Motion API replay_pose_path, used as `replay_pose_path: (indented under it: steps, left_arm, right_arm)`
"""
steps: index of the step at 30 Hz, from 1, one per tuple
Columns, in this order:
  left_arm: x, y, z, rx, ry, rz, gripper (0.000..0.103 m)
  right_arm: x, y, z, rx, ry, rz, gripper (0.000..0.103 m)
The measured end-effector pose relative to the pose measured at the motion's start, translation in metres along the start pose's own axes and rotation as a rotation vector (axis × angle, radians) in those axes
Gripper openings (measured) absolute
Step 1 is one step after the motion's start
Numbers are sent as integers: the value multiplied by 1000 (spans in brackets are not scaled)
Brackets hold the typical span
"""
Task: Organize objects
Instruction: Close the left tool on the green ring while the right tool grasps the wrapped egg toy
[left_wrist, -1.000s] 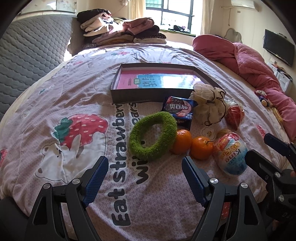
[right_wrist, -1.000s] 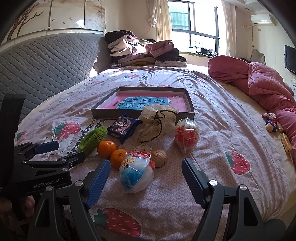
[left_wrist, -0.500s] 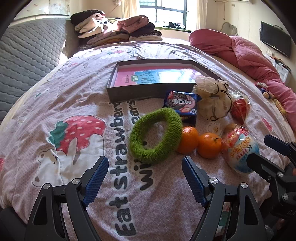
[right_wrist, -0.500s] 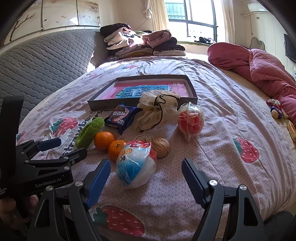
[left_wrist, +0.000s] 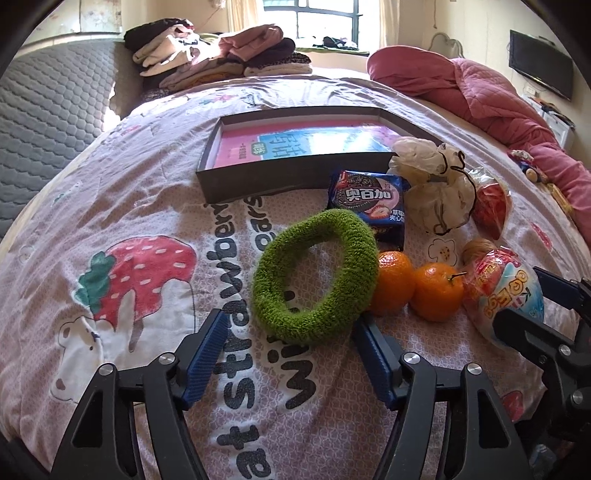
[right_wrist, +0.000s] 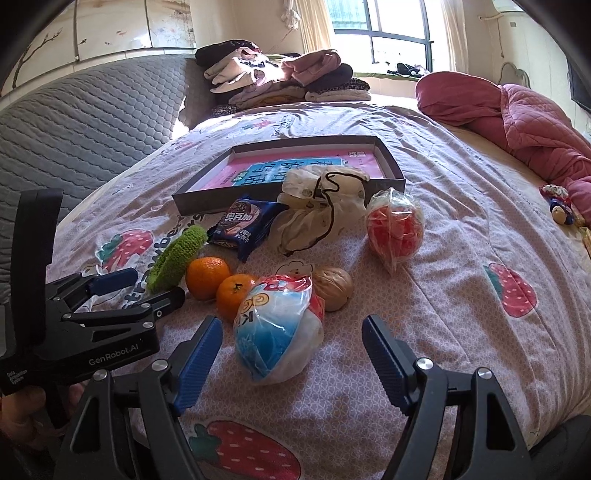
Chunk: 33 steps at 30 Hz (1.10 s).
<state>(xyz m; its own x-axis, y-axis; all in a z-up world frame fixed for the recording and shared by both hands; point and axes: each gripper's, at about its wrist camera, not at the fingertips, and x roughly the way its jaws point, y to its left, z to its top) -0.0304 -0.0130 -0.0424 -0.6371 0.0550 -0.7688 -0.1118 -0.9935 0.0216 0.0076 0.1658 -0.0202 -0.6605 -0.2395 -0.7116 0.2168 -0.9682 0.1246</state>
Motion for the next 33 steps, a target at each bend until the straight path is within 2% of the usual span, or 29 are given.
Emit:
replay_pose_path:
  steps: [3, 5, 8, 9, 14, 17, 24, 28, 33]
  left_arm:
    - [2, -2, 2, 12, -7, -3, 61]
    - [1, -3, 3, 17, -15, -11, 60]
    - [1, -5, 4, 28, -22, -19, 56]
    - [2, -6, 5, 30, -21, -27, 52]
    - [6, -4, 7, 31, -22, -47, 49]
    - [8, 0, 9, 12, -22, -71, 44]
    - [2, 11, 10, -41, -49, -124, 23]
    - [-6, 10, 10, -37, -74, -134, 18]
    - [-13, 3, 10, -14, -91, -147, 18]
  right_arm:
    - [4, 0, -1, 5, 16, 8, 66]
    - [7, 0, -2, 2, 24, 21, 58]
    - [7, 4, -3, -10, 18, 26, 53]
    - [6, 4, -3, -11, 14, 28, 53]
    - [6, 6, -4, -28, 8, 32, 52]
    - [5, 6, -4, -34, 4, 33, 52]
    - [-2, 5, -2, -38, -25, 41, 52]
    - [-6, 4, 1, -39, -46, 48, 52]
    - [-10, 5, 3, -41, -61, 54, 52]
